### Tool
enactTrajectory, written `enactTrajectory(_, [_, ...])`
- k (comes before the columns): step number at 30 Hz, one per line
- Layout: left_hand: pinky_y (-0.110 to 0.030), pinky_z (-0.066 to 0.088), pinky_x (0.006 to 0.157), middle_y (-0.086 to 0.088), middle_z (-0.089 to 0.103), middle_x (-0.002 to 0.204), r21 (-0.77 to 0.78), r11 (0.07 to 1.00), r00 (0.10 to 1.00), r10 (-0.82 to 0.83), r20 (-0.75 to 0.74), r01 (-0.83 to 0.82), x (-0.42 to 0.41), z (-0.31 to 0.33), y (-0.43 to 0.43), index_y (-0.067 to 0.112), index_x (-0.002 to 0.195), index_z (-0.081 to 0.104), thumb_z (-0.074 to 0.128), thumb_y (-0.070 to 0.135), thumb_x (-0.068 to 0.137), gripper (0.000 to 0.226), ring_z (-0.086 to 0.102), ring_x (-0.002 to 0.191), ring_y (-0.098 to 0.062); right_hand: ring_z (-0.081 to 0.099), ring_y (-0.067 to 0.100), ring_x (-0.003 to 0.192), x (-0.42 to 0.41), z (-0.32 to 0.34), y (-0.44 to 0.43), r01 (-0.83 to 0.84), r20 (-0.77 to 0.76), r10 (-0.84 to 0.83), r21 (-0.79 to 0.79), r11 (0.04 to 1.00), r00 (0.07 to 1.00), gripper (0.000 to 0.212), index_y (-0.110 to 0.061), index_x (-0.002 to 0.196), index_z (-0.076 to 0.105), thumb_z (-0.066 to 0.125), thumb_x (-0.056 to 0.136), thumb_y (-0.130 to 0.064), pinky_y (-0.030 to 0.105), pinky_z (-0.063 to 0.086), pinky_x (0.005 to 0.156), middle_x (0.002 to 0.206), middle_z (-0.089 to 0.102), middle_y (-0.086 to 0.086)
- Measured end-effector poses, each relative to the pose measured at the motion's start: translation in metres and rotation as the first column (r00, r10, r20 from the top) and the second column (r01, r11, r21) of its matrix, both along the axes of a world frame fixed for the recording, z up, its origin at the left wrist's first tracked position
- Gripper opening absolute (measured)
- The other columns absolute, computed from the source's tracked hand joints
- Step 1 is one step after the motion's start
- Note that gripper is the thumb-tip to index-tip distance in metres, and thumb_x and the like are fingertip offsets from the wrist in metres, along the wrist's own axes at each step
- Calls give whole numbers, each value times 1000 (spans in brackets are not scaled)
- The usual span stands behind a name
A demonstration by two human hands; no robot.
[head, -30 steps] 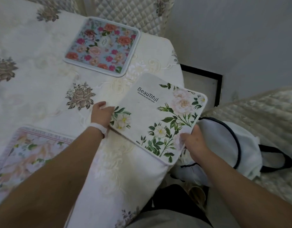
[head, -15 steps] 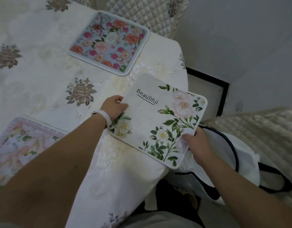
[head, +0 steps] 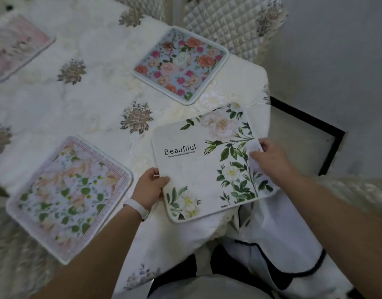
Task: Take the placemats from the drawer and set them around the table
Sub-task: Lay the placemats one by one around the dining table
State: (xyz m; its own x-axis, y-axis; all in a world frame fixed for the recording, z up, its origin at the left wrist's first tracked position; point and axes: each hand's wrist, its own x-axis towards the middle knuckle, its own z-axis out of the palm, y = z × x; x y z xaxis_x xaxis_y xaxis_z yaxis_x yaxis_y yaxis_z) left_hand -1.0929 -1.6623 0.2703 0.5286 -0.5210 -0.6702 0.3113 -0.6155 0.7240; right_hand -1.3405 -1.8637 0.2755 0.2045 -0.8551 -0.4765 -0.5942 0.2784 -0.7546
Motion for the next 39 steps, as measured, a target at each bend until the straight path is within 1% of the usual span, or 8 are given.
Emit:
enactTrajectory(6, [-37,53,59,-14,70,81,17,982,983,185,8,-186,-43,-5,30,9,88,53,58,2,92,10,65,68,-29,59,20,77,38,4,-36,-307,-137,289,-136,942,948,16,-16,99,62,60,84,-12,29,45,62,89,64,1])
enactTrajectory(12, [-26,43,44,-11,68,75,29,977,977,212,39,-213,-72,-15,43,9,86,51,60,3,91,12,57,52,-18,57,22,85,59,-4,-49,-480,-240,444,-119,869,863,20,-17,103,59,57,84,-11,28,38,67,95,61,3])
enactTrajectory(20, [-21,48,51,-9,71,95,89,984,986,147,84,-155,-87,-26,46,17,98,56,61,6,90,15,66,78,-21,57,26,86,64,-16,-54,-519,-303,470,-105,848,829,24,-15,107,60,53,84,-10,29,40,70,96,61,5])
enactTrajectory(24, [-18,47,49,-7,71,93,75,985,985,146,90,-153,-93,-27,46,17,99,56,62,7,90,15,67,78,-20,55,25,89,67,-22,-55,-515,-308,464,-106,851,830,32,-12,116,60,51,86,-10,28,38,73,101,62,7])
enactTrajectory(31, [-37,57,64,-1,71,80,212,977,968,-47,247,-7,-89,-30,52,19,91,57,66,30,87,15,68,70,-20,54,28,102,67,-28,-48,-504,-358,433,-131,854,827,42,-13,131,53,50,89,-14,34,42,84,122,59,11])
enactTrajectory(35, [-33,43,56,-2,60,66,425,903,841,-277,464,63,-71,-19,62,16,75,48,58,47,88,35,57,62,-22,42,36,128,57,-36,-35,-669,-558,442,-305,678,702,56,-11,143,42,54,91,-28,47,30,107,141,43,17])
enactTrajectory(36, [-33,40,55,-2,56,66,419,905,759,-321,566,71,-65,-17,64,16,73,46,56,44,90,34,55,62,-24,37,35,133,56,-38,-29,-713,-579,467,-322,623,669,58,-12,145,40,54,91,-30,49,25,111,146,39,17])
enactTrajectory(39, [-36,48,62,-8,60,87,338,907,361,-412,836,253,-51,-22,58,12,85,57,54,34,86,22,56,79,-31,18,30,147,56,-47,-9,-848,-634,579,-269,457,513,63,-17,150,32,49,94,-42,52,7,118,159,23,12])
